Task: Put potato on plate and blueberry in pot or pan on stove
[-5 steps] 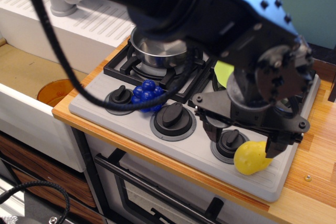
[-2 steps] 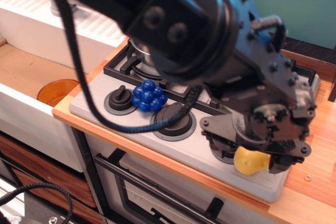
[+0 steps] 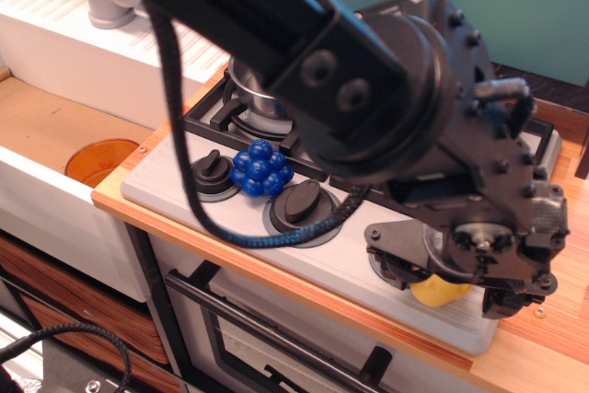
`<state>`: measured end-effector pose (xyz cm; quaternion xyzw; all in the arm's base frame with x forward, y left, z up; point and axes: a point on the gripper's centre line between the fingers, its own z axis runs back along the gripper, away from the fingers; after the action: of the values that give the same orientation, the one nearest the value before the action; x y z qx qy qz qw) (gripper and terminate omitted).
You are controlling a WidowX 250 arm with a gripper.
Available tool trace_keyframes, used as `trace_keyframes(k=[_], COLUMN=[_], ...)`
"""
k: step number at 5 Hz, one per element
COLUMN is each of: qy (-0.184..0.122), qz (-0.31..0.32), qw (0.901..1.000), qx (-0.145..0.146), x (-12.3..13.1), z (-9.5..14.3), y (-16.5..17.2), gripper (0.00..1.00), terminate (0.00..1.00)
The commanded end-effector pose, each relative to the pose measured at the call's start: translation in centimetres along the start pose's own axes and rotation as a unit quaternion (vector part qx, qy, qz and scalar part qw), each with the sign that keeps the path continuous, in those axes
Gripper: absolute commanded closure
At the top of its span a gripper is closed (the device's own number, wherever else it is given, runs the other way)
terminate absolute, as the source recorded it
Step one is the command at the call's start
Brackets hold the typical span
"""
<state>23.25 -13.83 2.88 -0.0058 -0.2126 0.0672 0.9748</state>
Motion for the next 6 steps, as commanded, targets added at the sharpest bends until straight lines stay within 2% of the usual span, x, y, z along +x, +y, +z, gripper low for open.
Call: trace_keyframes(k=[1,4,5,6], qy=[-0.002,0.036,0.049,0.073], qz=[0.010,0.016,0.015,0.003], qw=[0.9999,0.9992,0.9987,0.9973], qx=[-0.003,-0.007,-0.007,-0.004], x=[0.7,1.9,3.2,6.0], z=[0.2,2.5,4.5,6.6], y=[-1.2,-0.6,0.2,2.0], gripper=[1.00,1.00,1.00,1.00], terminate=[0.00,0.00,0.00,0.00])
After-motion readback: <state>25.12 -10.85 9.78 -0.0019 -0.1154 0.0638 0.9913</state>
